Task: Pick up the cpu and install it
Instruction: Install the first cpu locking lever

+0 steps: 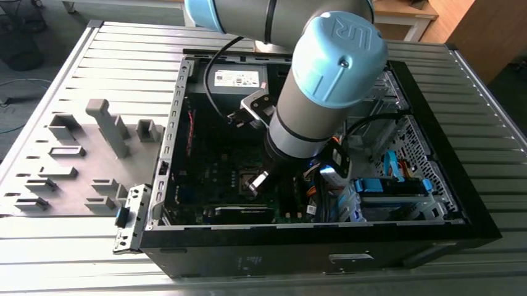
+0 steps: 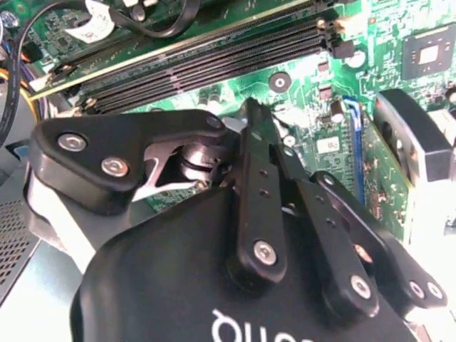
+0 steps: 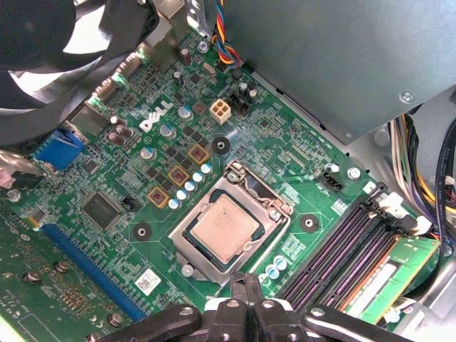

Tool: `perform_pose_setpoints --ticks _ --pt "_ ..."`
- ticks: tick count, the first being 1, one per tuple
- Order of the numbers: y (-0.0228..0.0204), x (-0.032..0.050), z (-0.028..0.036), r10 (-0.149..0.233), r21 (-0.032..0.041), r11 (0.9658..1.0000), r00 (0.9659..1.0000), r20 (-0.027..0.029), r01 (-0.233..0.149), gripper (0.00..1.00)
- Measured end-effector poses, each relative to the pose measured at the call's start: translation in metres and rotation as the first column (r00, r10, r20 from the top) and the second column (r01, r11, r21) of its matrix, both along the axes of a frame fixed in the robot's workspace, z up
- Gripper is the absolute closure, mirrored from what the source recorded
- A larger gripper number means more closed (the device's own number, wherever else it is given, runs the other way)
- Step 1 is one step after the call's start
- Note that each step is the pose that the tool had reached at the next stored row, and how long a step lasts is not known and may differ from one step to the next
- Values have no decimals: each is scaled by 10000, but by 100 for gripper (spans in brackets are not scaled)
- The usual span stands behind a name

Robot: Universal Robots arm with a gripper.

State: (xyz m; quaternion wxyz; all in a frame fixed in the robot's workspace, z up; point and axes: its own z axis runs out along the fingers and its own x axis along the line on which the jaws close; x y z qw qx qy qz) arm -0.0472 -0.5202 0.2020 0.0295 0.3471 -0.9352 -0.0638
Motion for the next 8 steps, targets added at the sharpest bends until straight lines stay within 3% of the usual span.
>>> perform_pose_setpoints --ticks 8 --pt "48 -4 1 1 1 10000 10000 0 -1 89"
